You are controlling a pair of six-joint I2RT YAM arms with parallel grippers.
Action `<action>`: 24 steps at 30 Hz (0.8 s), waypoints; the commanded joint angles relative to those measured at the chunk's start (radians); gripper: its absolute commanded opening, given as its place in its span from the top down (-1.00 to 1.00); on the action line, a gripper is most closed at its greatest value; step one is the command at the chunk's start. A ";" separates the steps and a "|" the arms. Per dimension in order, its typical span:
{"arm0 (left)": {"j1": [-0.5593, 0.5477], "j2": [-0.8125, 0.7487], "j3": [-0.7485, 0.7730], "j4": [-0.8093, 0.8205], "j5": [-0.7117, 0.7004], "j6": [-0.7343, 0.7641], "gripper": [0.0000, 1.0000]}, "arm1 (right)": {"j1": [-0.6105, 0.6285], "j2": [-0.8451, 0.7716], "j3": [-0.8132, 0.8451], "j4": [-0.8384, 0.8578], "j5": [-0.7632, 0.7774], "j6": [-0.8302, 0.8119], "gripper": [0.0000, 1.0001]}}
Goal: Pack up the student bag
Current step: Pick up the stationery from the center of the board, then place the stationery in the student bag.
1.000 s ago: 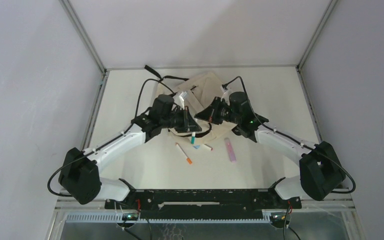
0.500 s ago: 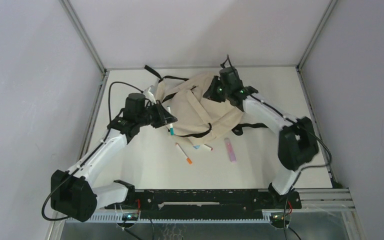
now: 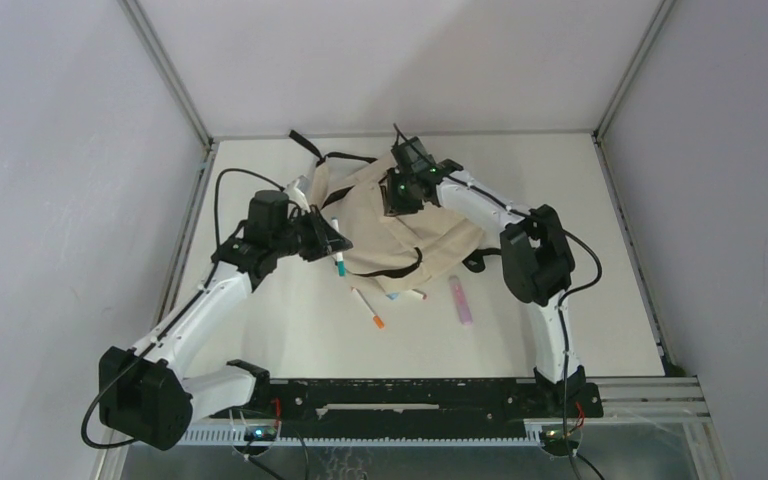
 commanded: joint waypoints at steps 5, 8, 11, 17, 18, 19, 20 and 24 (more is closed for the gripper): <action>0.005 0.003 -0.003 0.026 0.020 -0.005 1.00 | 0.092 0.024 0.106 -0.107 0.183 -0.145 0.01; 0.005 0.008 -0.002 0.031 0.028 -0.007 1.00 | 0.097 0.042 0.147 -0.146 0.276 -0.177 0.00; 0.004 0.011 -0.003 0.036 0.030 -0.008 1.00 | 0.078 0.033 0.148 -0.128 0.267 -0.176 -0.01; 0.005 0.013 -0.007 0.043 0.034 -0.014 1.00 | 0.057 0.118 0.263 -0.175 0.253 -0.206 -0.08; 0.005 0.012 -0.006 0.042 0.034 -0.014 1.00 | 0.059 0.132 0.274 -0.186 0.249 -0.213 -0.12; 0.005 0.010 -0.007 0.043 0.032 -0.014 1.00 | 0.061 0.146 0.280 -0.192 0.251 -0.219 -0.14; 0.004 0.010 -0.006 0.043 0.030 -0.015 1.00 | 0.063 0.158 0.280 -0.197 0.264 -0.221 -0.14; 0.004 0.016 0.005 0.056 0.033 -0.029 1.00 | 0.054 0.204 0.282 -0.212 0.290 -0.209 -0.08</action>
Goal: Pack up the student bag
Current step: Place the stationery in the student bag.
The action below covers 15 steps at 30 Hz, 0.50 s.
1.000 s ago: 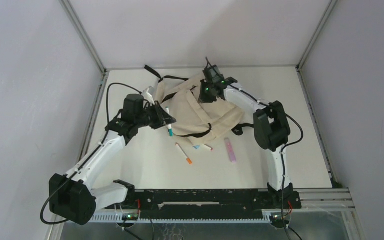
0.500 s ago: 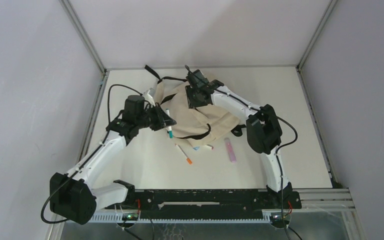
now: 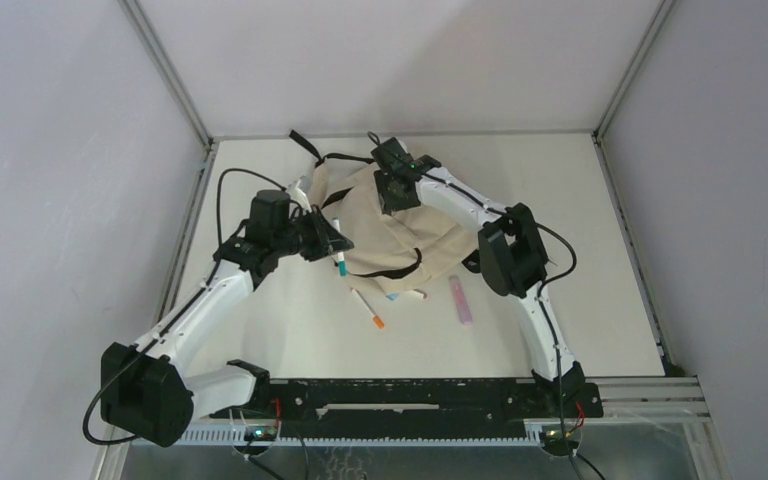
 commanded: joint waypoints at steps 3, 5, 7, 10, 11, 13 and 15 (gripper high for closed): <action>0.005 0.001 0.013 0.078 0.036 -0.046 1.00 | -0.011 0.062 0.024 -0.042 0.030 -0.018 0.15; 0.005 0.008 0.024 0.079 0.039 -0.044 1.00 | -0.014 0.055 0.024 -0.041 0.042 -0.020 0.49; 0.005 0.018 0.037 0.071 0.040 -0.043 1.00 | -0.020 0.031 0.024 -0.037 0.058 -0.017 0.91; 0.004 0.042 0.061 0.076 0.059 -0.056 1.00 | -0.038 -0.024 0.015 -0.022 0.049 -0.011 1.00; 0.003 0.053 0.070 0.092 0.075 -0.067 1.00 | -0.046 -0.046 0.010 -0.015 0.033 -0.009 1.00; 0.003 0.077 0.085 0.131 0.107 -0.101 1.00 | -0.061 -0.086 0.001 -0.003 -0.010 0.002 1.00; 0.003 0.108 0.110 0.150 0.119 -0.130 1.00 | -0.073 -0.122 -0.014 0.014 -0.055 0.013 1.00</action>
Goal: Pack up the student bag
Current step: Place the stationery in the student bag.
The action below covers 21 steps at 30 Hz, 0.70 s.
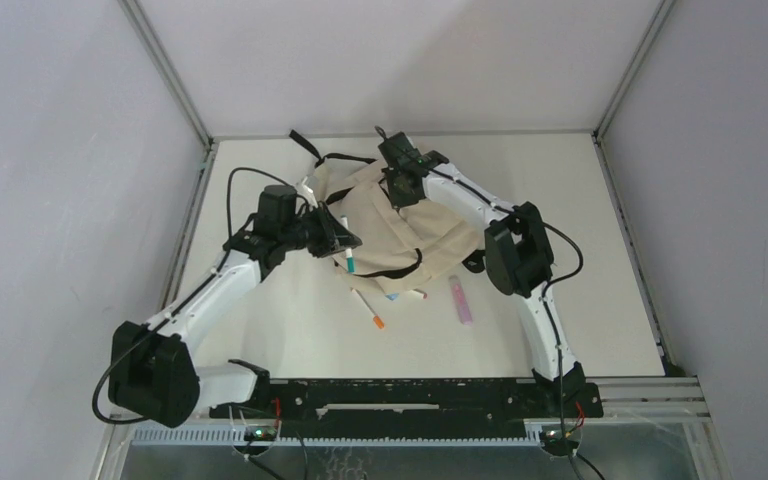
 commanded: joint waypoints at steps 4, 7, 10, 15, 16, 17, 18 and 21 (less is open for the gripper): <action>0.001 0.131 0.187 0.082 0.071 -0.098 1.00 | -0.047 -0.188 -0.042 0.038 -0.102 0.032 1.00; -0.003 0.203 0.246 0.089 0.079 -0.125 1.00 | -0.048 -0.206 -0.039 0.031 -0.138 0.033 1.00; -0.003 0.283 0.290 0.122 0.083 -0.172 1.00 | -0.057 -0.221 -0.040 0.026 -0.194 0.038 1.00; -0.009 0.457 0.371 0.263 0.144 -0.293 1.00 | -0.074 -0.230 -0.041 0.022 -0.245 0.047 1.00; -0.012 0.490 0.389 0.289 0.143 -0.308 1.00 | -0.077 -0.231 -0.043 0.022 -0.250 0.049 1.00; -0.015 0.521 0.412 0.312 0.132 -0.313 1.00 | -0.077 -0.232 -0.043 0.024 -0.258 0.050 1.00; -0.019 0.551 0.434 0.314 0.114 -0.312 1.00 | -0.078 -0.233 -0.046 0.025 -0.262 0.052 1.00; -0.022 0.647 0.502 0.312 0.088 -0.318 1.00 | -0.081 -0.237 -0.048 0.033 -0.278 0.061 1.00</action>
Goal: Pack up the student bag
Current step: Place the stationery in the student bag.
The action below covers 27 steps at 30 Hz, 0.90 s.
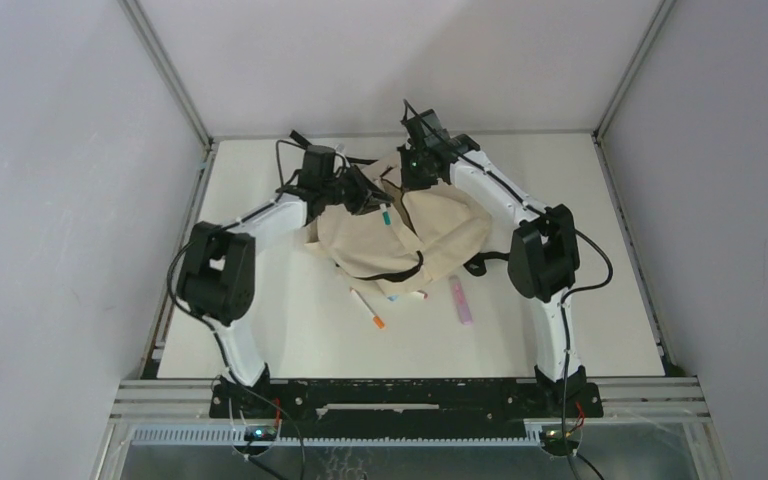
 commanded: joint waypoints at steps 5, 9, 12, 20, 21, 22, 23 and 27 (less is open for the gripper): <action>-0.022 0.172 0.189 0.095 -0.035 -0.071 1.00 | -0.003 -0.077 0.007 0.028 -0.088 0.036 1.00; -0.038 0.263 0.221 0.146 0.006 -0.142 1.00 | -0.008 -0.081 0.009 0.023 -0.090 0.040 1.00; -0.058 0.292 0.228 0.177 -0.010 -0.150 1.00 | -0.016 -0.086 0.011 0.021 -0.106 0.045 1.00; -0.075 0.330 0.271 0.109 -0.001 -0.113 0.18 | -0.023 -0.098 -0.001 0.024 -0.114 0.055 1.00; -0.076 0.322 0.266 0.107 -0.002 -0.105 0.06 | -0.023 -0.098 -0.004 0.025 -0.115 0.056 1.00; -0.078 0.313 0.264 0.098 -0.003 -0.092 -0.04 | -0.023 -0.097 -0.006 0.026 -0.114 0.057 1.00; -0.080 0.303 0.266 0.081 -0.009 -0.077 -0.12 | -0.023 -0.097 -0.009 0.028 -0.114 0.059 1.00; -0.081 0.264 0.269 -0.007 -0.029 -0.012 -0.29 | -0.023 -0.094 -0.009 0.029 -0.113 0.061 1.00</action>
